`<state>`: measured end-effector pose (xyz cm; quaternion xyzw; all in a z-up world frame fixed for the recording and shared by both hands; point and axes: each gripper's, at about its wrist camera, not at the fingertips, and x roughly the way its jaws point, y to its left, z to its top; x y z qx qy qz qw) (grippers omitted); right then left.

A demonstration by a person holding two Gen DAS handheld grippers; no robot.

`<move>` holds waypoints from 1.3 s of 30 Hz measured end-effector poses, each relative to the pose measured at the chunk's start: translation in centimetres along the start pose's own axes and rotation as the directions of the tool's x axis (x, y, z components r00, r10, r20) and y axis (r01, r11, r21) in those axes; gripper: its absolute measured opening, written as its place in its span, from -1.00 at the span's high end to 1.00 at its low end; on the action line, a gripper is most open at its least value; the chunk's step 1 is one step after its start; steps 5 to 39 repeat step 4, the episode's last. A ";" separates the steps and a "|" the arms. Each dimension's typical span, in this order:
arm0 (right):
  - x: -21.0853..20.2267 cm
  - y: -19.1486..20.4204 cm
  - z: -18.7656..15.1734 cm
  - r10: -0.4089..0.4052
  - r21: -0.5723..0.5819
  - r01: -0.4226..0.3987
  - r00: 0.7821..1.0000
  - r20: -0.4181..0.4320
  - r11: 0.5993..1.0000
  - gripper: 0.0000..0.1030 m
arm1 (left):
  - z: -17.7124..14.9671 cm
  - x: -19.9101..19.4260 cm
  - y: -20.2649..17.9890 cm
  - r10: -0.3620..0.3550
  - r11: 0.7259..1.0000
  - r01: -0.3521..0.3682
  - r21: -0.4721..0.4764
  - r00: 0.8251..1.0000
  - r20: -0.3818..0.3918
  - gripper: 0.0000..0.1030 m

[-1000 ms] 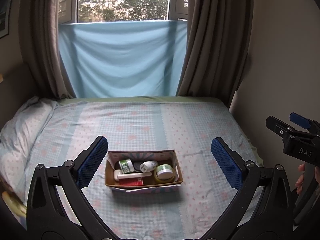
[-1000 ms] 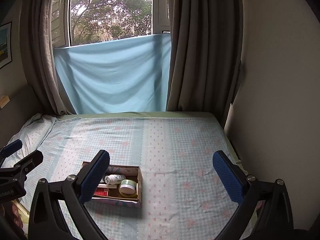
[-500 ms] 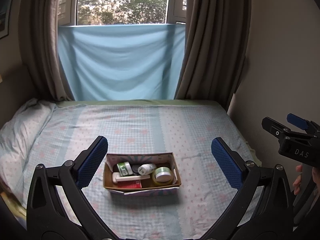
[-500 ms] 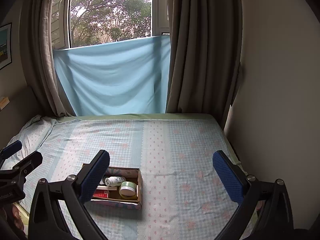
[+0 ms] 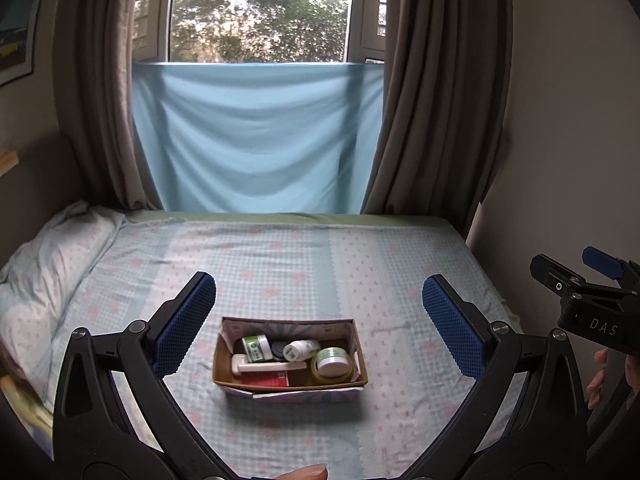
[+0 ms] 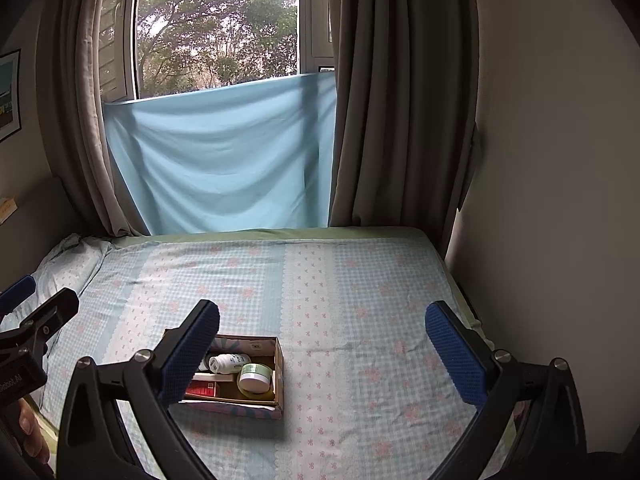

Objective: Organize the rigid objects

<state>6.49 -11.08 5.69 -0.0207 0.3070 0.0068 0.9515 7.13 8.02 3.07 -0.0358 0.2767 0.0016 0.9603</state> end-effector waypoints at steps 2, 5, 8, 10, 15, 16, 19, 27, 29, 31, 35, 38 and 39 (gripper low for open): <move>0.0 -0.1 0.0 -0.005 0.002 0.005 1.000 0.000 1.000 -0.99 | 0.0 -0.1 0.1 -0.008 1.000 0.008 -0.002 1.000 0.009 -1.00; 0.0 -0.1 0.0 -0.009 0.005 0.009 1.000 -0.001 1.000 -0.99 | 0.0 -0.1 0.1 -0.009 1.000 0.009 0.003 1.000 0.009 -1.00; 0.0 -0.1 0.0 -0.009 0.005 0.009 1.000 -0.001 1.000 -0.99 | 0.0 -0.1 0.1 -0.009 1.000 0.009 0.003 1.000 0.009 -1.00; 0.0 -0.1 0.0 -0.009 0.005 0.009 1.000 -0.001 1.000 -0.99 | 0.0 -0.1 0.1 -0.009 1.000 0.009 0.003 1.000 0.009 -1.00; 0.0 -0.1 0.0 -0.009 0.005 0.009 1.000 -0.001 1.000 -0.99 | 0.0 -0.1 0.1 -0.009 1.000 0.009 0.003 1.000 0.009 -1.00; 0.0 -0.1 0.0 -0.009 0.005 0.009 1.000 -0.001 1.000 -0.99 | 0.0 -0.1 0.1 -0.009 1.000 0.009 0.003 1.000 0.009 -1.00; 0.0 -0.1 0.0 -0.009 0.005 0.009 1.000 -0.001 1.000 -0.99 | 0.0 -0.1 0.1 -0.009 1.000 0.009 0.003 1.000 0.009 -1.00; 0.0 -0.1 0.0 -0.009 0.005 0.009 1.000 -0.001 1.000 -0.99 | 0.0 -0.1 0.1 -0.009 1.000 0.009 0.003 1.000 0.009 -1.00; 0.0 -0.1 0.0 -0.009 0.005 0.009 1.000 -0.001 1.000 -0.99 | 0.0 -0.1 0.1 -0.009 1.000 0.009 0.003 1.000 0.009 -1.00; 0.0 -0.1 0.0 -0.009 0.005 0.009 1.000 -0.001 1.000 -0.99 | 0.0 -0.1 0.1 -0.009 1.000 0.009 0.003 1.000 0.009 -1.00; 0.0 -0.1 0.0 -0.009 0.005 0.009 1.000 -0.001 1.000 -0.99 | 0.0 -0.1 0.1 -0.009 1.000 0.009 0.003 1.000 0.009 -1.00; 0.0 -0.1 0.0 -0.009 0.005 0.009 1.000 -0.001 1.000 -0.99 | 0.0 -0.1 0.1 -0.009 1.000 0.009 0.003 1.000 0.009 -1.00; 0.0 -0.1 0.0 -0.009 0.005 0.009 1.000 -0.001 1.000 -0.99 | 0.0 -0.1 0.1 -0.009 1.000 0.009 0.003 1.000 0.009 -1.00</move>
